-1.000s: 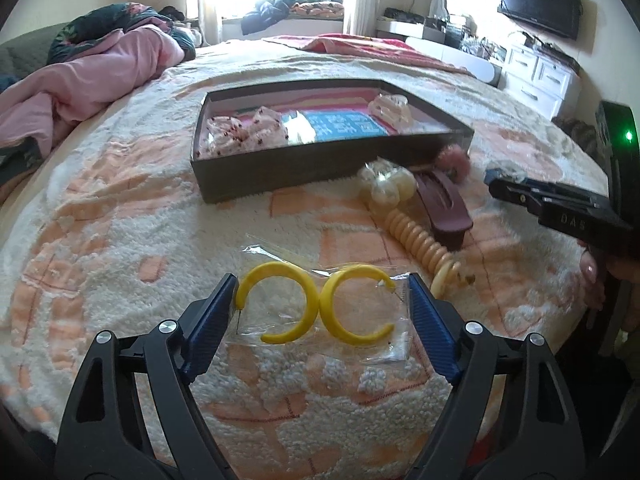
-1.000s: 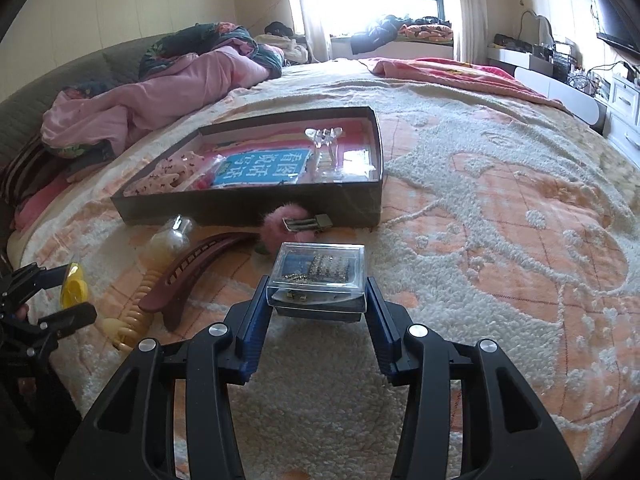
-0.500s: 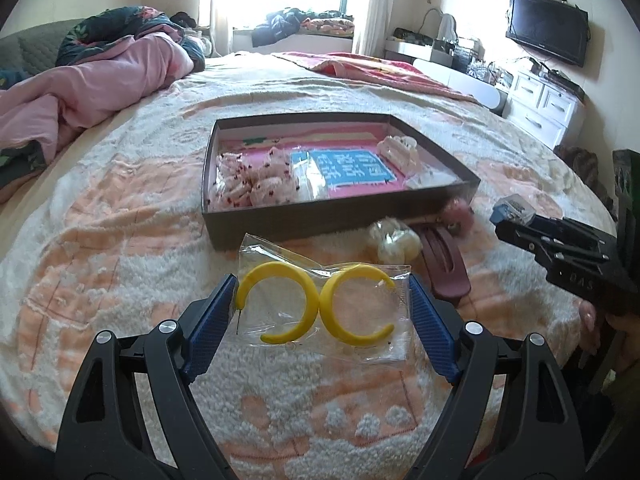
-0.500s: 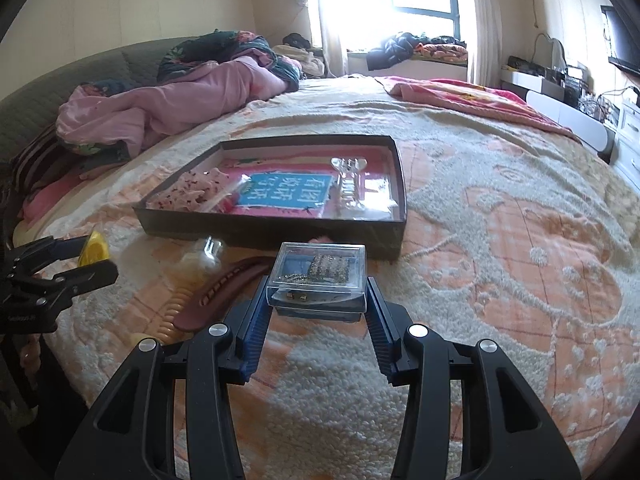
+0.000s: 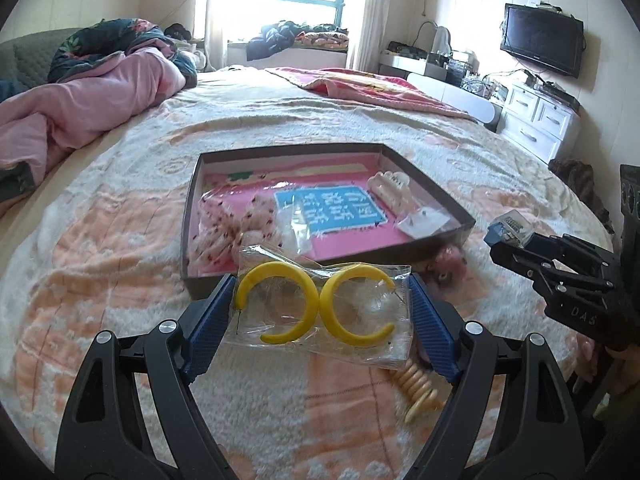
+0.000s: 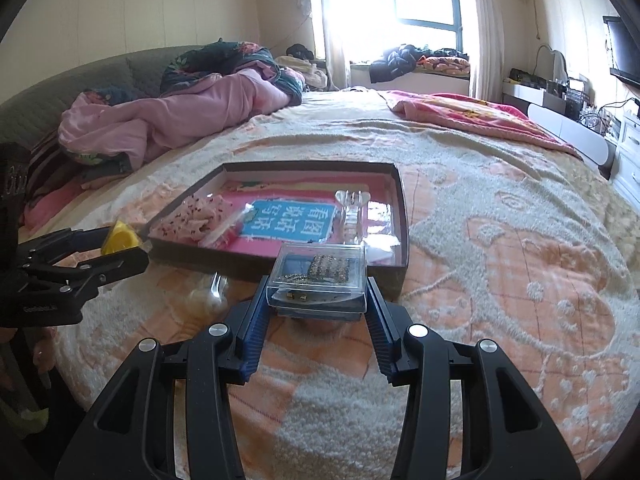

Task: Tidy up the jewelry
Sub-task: 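Drop the ring bag in the tray with left tool while right drops the box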

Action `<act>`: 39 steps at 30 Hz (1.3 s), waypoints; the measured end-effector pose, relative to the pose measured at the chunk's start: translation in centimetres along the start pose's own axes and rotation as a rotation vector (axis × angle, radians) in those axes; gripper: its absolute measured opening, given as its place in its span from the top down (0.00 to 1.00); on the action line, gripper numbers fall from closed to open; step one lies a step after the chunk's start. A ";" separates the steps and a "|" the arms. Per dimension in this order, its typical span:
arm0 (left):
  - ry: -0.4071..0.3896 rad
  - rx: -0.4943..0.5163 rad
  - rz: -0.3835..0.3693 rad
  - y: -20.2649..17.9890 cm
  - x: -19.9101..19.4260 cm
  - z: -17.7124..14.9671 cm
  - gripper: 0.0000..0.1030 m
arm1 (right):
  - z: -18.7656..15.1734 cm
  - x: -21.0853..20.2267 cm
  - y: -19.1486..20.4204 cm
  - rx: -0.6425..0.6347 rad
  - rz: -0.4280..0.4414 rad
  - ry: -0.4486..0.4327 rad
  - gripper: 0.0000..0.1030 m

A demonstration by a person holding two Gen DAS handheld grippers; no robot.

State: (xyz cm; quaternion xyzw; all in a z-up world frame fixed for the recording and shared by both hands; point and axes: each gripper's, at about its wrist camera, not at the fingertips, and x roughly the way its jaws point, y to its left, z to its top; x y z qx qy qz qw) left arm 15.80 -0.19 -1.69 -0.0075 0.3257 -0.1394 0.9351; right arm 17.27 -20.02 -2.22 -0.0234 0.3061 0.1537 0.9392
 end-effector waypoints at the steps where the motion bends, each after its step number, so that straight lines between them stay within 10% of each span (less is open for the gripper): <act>1: -0.003 -0.001 -0.001 -0.1 0.1 0.3 0.27 | 0.1 -0.1 0.0 0.000 -0.002 -0.001 0.58; 39: -0.044 -0.039 0.016 2.2 6.2 5.2 0.27 | 4.0 5.7 -1.3 -0.004 -0.093 0.019 0.58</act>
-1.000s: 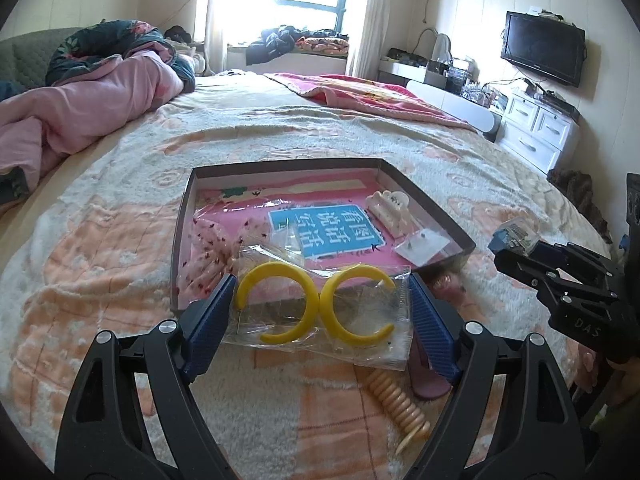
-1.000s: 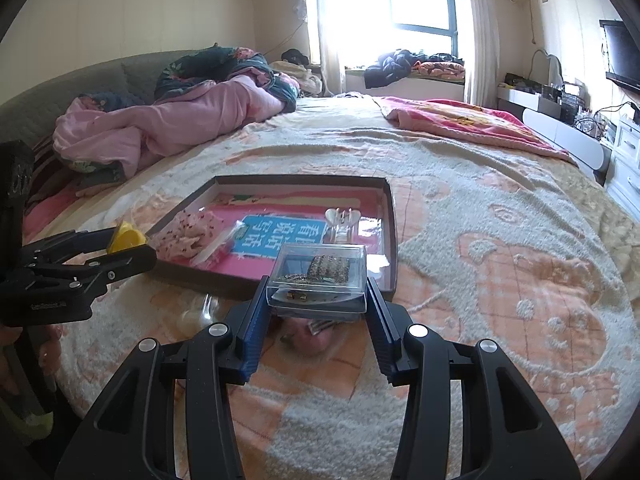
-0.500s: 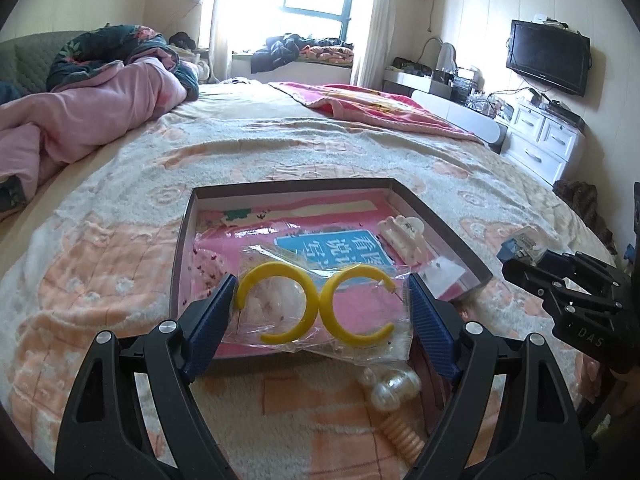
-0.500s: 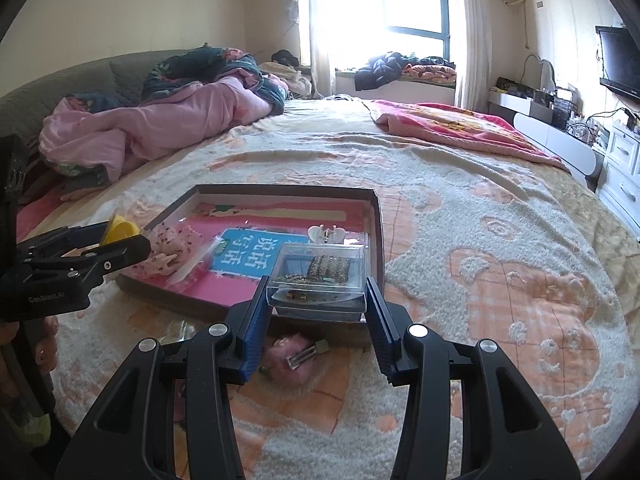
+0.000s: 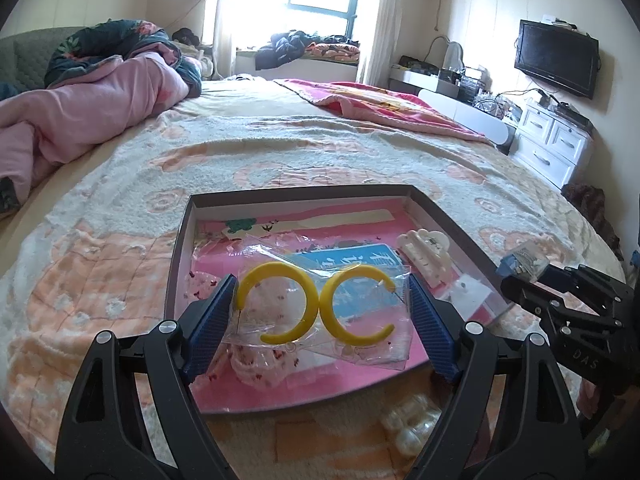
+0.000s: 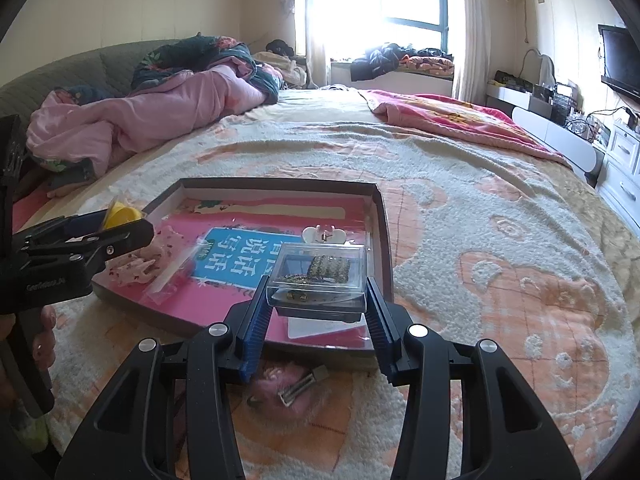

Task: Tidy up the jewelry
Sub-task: 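Drop the ring bag in the tray with left tool while right drops the box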

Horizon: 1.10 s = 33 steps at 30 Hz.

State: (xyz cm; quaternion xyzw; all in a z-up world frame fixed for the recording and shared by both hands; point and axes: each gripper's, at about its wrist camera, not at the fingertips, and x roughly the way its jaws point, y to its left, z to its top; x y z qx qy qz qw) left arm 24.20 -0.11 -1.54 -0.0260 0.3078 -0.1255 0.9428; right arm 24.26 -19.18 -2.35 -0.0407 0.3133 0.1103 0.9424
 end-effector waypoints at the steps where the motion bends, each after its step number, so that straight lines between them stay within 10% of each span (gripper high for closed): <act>1: 0.002 -0.003 0.004 0.2 0.3 0.1 0.27 | 0.1 0.2 0.1 -0.002 -0.002 0.003 0.58; 33: 0.066 -0.069 0.069 4.2 3.9 -0.2 0.27 | -0.1 5.2 5.3 -0.005 0.161 0.146 0.57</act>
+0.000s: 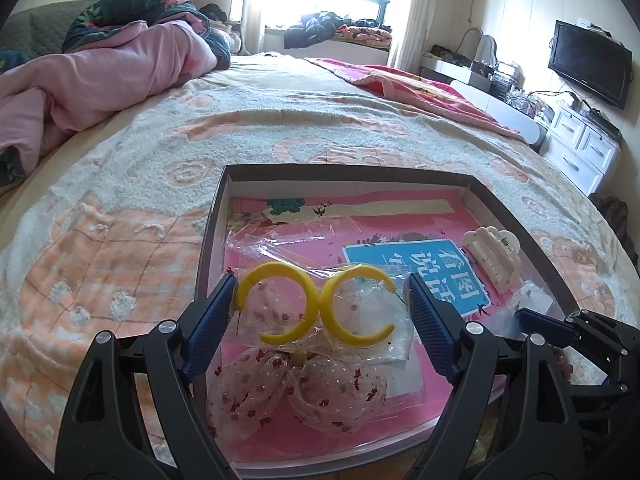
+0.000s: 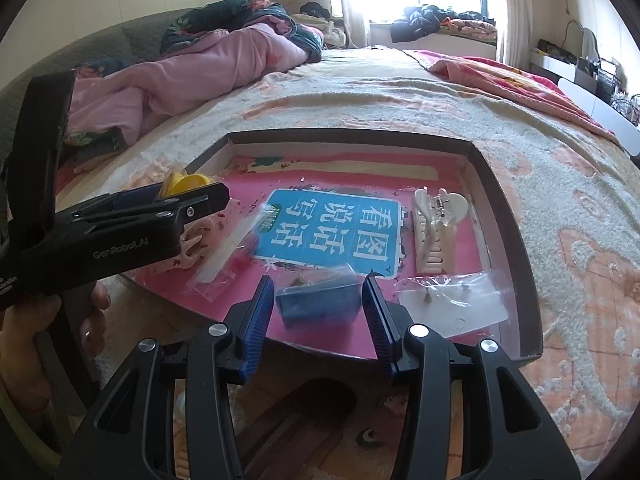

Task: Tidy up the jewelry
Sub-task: 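Drop the ring bag in the tray with left tool while right drops the box, then withdraw both tools from the tray toward the remaining hair clips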

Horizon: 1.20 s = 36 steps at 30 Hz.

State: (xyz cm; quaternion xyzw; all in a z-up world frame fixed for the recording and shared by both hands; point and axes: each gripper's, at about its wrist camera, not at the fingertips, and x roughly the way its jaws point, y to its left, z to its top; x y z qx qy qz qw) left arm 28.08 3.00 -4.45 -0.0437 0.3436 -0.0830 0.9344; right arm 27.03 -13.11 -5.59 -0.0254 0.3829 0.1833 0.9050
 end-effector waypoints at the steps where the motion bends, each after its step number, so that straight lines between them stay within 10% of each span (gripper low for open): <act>1: 0.000 0.001 0.000 -0.1 -0.1 0.0 0.27 | 0.0 -0.1 0.0 0.002 0.000 -0.002 0.56; 36: -0.104 -0.055 0.026 -0.2 -6.7 0.4 0.11 | -2.0 -8.5 -2.7 0.048 -0.099 -0.202 0.15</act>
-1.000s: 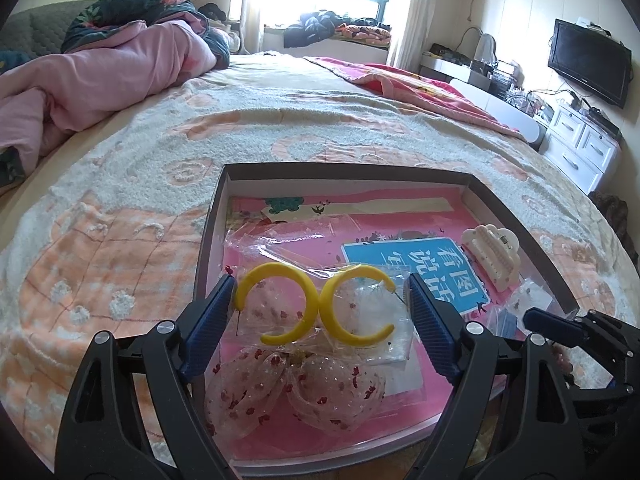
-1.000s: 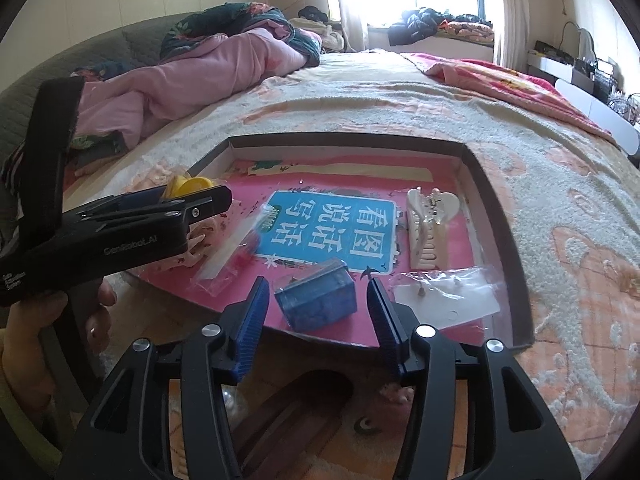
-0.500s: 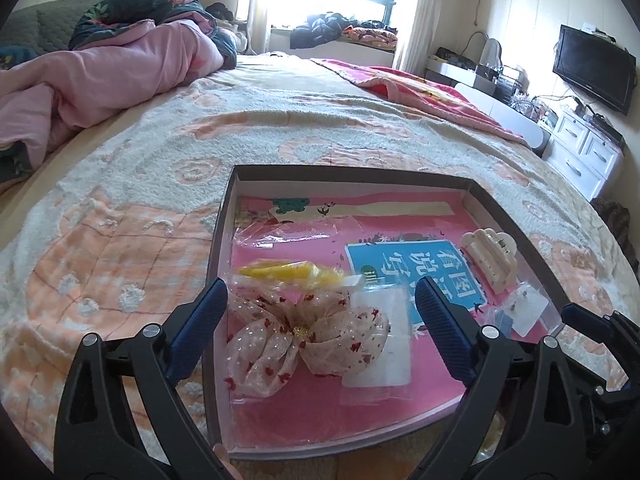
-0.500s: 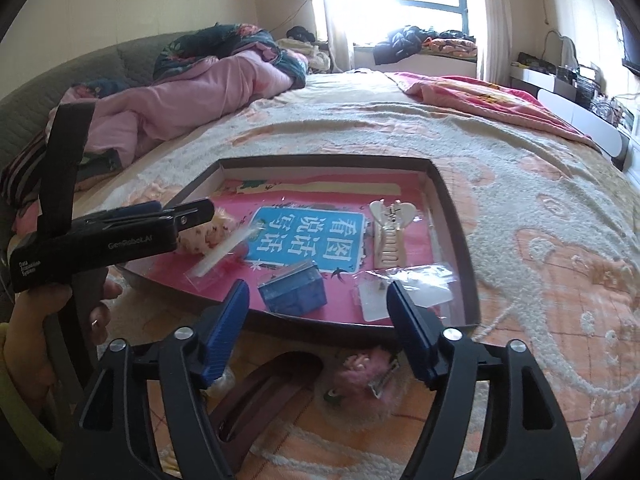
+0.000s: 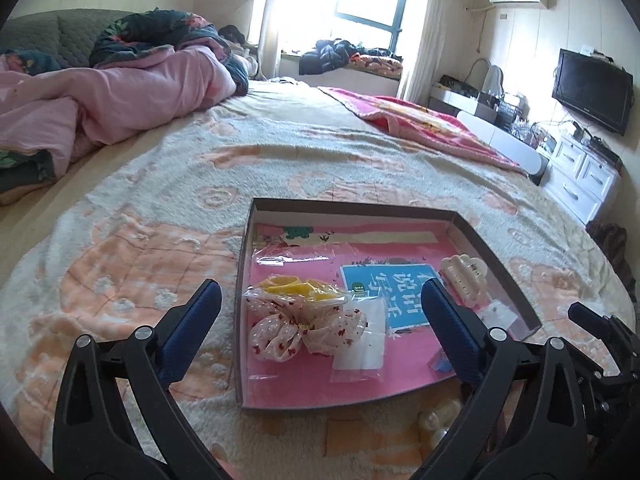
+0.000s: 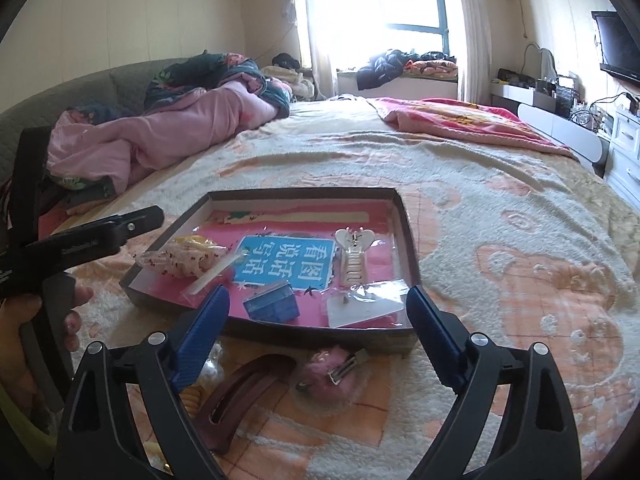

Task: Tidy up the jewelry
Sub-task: 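Withdraw both tools from the tray toward the remaining hair clips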

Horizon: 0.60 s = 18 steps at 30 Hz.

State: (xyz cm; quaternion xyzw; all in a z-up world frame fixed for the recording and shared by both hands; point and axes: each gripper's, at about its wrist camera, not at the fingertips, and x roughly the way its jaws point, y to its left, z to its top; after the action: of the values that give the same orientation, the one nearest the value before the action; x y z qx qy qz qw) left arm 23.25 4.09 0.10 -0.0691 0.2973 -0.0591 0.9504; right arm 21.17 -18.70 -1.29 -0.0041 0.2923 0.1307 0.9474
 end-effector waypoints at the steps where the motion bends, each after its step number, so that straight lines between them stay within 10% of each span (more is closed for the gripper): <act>1: -0.004 -0.001 0.000 0.0 -0.3 0.0 0.11 | 0.0 -0.2 -0.1 0.001 -0.002 -0.004 0.14; 18: -0.033 0.019 -0.008 -1.1 -4.1 -1.0 0.11 | 0.1 -3.9 -0.9 0.012 0.000 -0.062 0.13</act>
State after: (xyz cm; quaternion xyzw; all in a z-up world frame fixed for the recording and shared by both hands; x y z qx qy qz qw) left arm 19.21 3.58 1.75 -0.0624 0.2806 -0.0647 0.9556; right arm 18.36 -20.47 0.88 0.0054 0.2633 0.1289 0.9560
